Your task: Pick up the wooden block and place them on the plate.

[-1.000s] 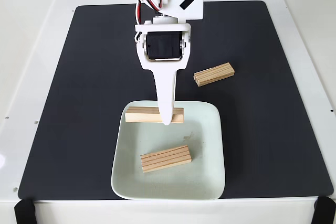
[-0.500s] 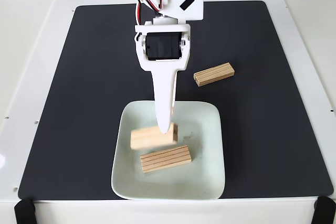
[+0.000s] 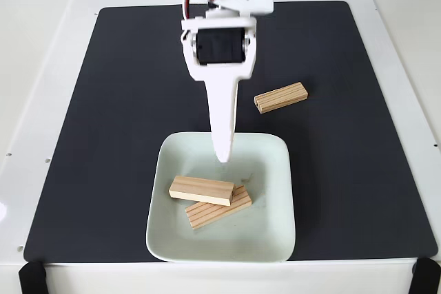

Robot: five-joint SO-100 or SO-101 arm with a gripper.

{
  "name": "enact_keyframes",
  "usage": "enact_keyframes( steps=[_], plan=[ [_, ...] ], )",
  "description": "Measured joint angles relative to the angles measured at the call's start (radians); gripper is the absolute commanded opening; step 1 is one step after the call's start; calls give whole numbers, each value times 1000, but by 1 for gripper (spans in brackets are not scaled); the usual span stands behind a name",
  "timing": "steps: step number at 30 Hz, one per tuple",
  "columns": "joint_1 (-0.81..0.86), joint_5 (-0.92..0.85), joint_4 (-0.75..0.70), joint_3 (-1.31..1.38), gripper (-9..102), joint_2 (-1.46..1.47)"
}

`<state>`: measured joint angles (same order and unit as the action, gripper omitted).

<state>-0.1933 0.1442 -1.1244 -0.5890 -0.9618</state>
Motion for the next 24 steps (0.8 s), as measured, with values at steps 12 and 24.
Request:
enact_keyframes(
  steps=[12,24],
  plan=[
    [-34,-35,0,-749,0,-597],
    [-181,-183,0,-1118,7,-707]
  ],
)
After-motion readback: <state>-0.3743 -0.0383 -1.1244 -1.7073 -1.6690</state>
